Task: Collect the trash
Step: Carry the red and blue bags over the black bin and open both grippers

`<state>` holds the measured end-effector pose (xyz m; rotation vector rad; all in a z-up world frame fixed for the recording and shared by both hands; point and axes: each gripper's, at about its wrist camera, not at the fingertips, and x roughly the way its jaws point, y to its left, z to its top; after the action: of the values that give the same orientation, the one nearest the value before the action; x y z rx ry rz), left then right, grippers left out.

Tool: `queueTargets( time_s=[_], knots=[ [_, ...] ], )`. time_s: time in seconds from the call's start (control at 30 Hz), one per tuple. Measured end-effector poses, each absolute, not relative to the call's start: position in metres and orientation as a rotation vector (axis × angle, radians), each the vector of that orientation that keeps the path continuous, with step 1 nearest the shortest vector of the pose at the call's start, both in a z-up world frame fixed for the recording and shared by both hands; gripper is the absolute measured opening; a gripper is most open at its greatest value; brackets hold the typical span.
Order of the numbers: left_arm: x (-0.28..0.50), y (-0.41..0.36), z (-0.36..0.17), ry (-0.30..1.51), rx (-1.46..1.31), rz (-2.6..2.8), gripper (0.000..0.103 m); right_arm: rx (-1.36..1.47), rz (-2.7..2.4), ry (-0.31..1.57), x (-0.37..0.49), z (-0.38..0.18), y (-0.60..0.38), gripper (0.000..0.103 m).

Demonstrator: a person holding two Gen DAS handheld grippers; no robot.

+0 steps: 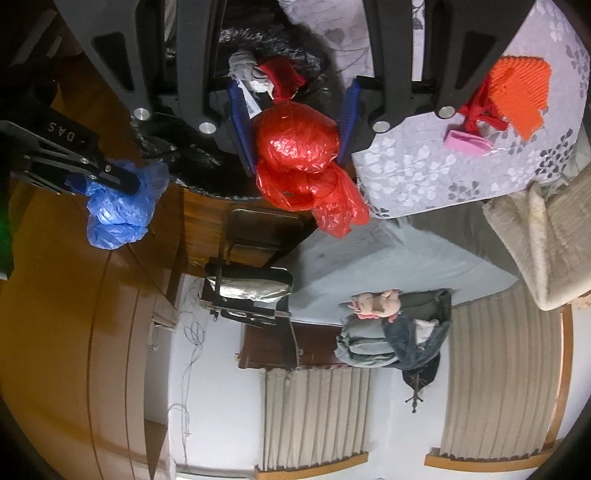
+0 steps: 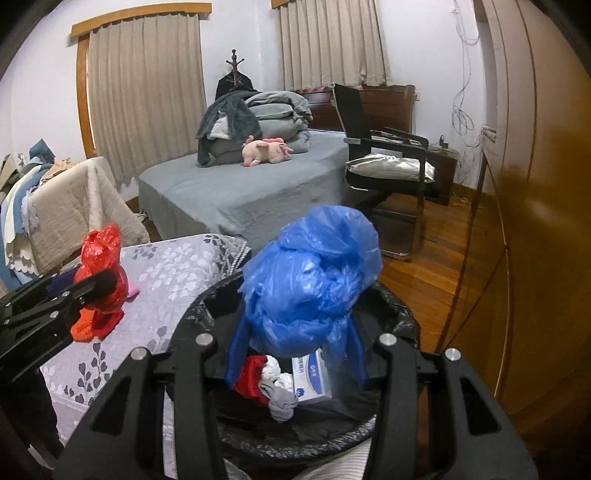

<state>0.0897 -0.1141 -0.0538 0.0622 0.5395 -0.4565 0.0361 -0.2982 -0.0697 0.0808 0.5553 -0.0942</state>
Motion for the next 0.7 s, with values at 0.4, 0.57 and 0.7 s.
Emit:
queueTargets(
  time_s=[0.4, 0.57, 0.7],
  knots=[
    [0.111, -0.148, -0.075, 0.576, 0.073, -0.512, 0.041, 0.085, -0.122, 0.606, 0.056, -0.089, -0.314, 0.044],
    [0.127, -0.160, -0.088, 0.612, 0.071, -0.538, 0.041, 0.084, -0.131, 0.639, 0.066, -0.104, -0.321, 0.044],
    [0.138, -0.167, -0.099, 0.640, 0.068, -0.554, 0.042, 0.081, -0.142, 0.664, 0.078, -0.113, -0.324, 0.044]
  ],
)
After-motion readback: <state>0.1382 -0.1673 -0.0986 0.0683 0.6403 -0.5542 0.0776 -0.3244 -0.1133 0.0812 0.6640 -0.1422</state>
